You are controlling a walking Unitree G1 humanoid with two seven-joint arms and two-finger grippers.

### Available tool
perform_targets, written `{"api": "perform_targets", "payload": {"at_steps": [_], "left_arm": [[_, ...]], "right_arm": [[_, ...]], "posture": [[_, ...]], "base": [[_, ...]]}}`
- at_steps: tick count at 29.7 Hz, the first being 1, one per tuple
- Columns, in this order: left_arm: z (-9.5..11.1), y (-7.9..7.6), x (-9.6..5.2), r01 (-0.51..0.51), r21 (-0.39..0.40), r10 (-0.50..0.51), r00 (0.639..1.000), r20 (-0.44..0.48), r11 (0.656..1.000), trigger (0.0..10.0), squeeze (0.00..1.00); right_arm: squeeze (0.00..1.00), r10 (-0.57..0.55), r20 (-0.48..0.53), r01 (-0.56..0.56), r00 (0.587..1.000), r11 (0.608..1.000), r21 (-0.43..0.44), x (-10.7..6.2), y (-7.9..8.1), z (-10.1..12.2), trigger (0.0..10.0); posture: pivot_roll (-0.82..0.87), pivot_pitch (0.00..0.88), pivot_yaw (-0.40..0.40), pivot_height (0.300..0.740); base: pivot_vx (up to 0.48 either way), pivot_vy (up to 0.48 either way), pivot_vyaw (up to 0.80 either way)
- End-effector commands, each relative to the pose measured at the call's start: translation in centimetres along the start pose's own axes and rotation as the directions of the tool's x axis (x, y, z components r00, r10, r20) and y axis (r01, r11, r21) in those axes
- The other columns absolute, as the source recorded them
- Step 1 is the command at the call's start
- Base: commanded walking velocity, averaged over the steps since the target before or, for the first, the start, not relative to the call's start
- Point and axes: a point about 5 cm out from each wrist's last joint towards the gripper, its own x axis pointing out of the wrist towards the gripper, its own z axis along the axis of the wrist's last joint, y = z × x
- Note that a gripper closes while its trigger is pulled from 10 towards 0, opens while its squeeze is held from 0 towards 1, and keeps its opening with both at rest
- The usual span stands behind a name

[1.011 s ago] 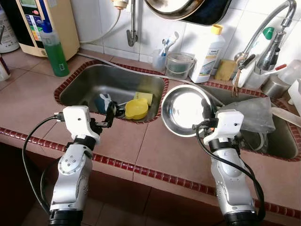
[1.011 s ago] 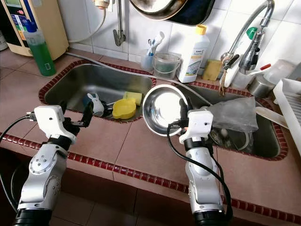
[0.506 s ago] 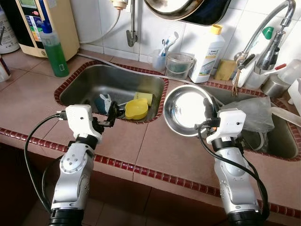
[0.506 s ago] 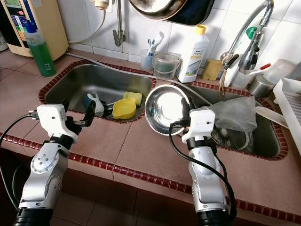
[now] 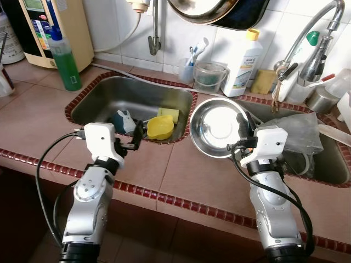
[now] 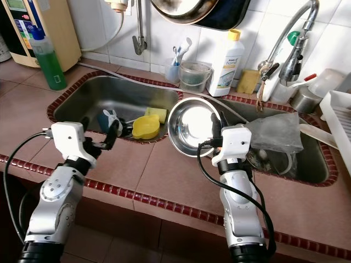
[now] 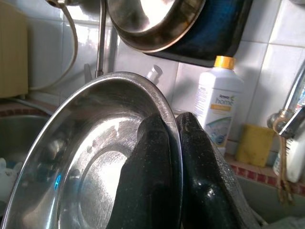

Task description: Kitchen organization

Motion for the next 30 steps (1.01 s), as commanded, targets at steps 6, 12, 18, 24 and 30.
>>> {"api": "perform_targets", "payload": {"at_steps": [6,12,18,24,30], "left_arm": [[-0.07,0.2,-0.16,0.004,0.011,-0.004,1.0,-0.013,1.0,10.0,0.0],[-0.13,0.04,-0.2,0.013,0.013,-0.012,1.0,-0.018,1.0,10.0,0.0],[-0.14,-0.03,-0.23,0.018,0.014,-0.018,1.0,-0.021,1.0,10.0,0.0],[-0.15,-0.08,-0.25,0.024,0.017,-0.024,0.999,-0.024,1.0,10.0,0.0],[-0.13,-0.17,-0.2,0.03,0.019,-0.03,0.999,-0.025,0.999,10.0,0.0]], "right_arm": [[0.0,0.022,0.033,-0.022,0.999,1.0,-0.005,0.41,0.35,0.6,10.0],[0.0,0.03,0.034,-0.03,0.999,1.0,-0.007,0.4,0.42,0.56,10.0],[0.0,0.031,0.034,-0.031,0.999,0.999,-0.008,0.4,0.46,0.55,10.0],[0.0,0.032,0.034,-0.031,0.999,0.999,-0.009,0.43,0.53,0.53,10.0],[0.0,0.031,0.037,-0.03,0.999,0.999,-0.01,0.5,0.55,0.53,10.0]], "posture": [[0.0,0.0,-0.035,0.74],[0.0,0.0,-0.035,0.74],[0.0,0.0,-0.033,0.74],[0.0,0.0,-0.032,0.74],[0.0,0.0,-0.03,0.74]], "base": [[0.0,0.381,0.0],[0.0,0.379,0.0],[0.0,0.381,0.0],[0.0,0.382,0.0],[0.0,0.349,0.0]]}}
